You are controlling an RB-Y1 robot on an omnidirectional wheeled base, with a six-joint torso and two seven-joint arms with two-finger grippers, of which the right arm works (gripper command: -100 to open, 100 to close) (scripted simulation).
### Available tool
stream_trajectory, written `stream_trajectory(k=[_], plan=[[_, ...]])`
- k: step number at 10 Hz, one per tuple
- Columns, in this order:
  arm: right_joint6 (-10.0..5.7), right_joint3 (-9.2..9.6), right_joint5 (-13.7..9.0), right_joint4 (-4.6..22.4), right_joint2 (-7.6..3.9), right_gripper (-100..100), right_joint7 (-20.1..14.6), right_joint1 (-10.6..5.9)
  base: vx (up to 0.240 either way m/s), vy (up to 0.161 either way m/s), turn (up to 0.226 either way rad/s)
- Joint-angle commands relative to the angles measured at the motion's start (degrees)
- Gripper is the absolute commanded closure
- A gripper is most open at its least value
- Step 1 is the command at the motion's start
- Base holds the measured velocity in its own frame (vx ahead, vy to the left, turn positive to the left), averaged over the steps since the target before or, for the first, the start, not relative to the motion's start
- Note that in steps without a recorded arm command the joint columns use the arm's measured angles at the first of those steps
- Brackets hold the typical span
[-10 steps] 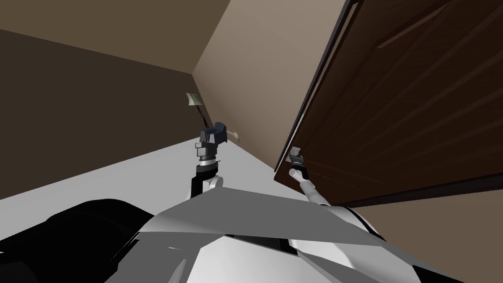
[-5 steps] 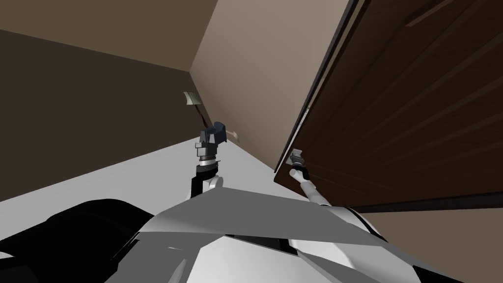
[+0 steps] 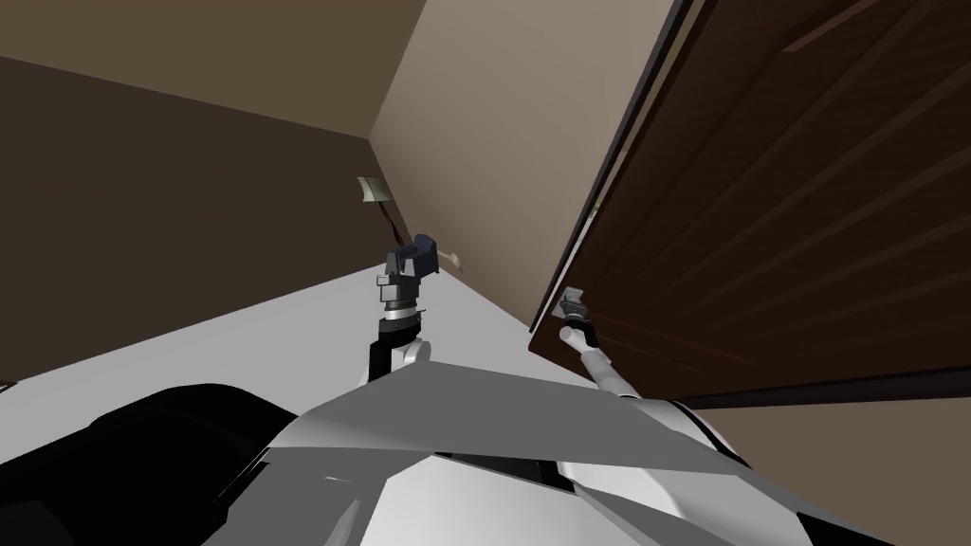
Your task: Pull the door open
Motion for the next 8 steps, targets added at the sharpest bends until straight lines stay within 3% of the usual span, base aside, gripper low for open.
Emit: stream_trajectory(k=[1,8], plan=[[0.42,0.88,0.2,-0.58,-0.12,100,-0.77,0.36,-0.207,-0.087,0.112],[1.81,6.16,1.55,-3.25,-2.79,100,-6.06,1.66,-0.225,-0.073,0.132]])
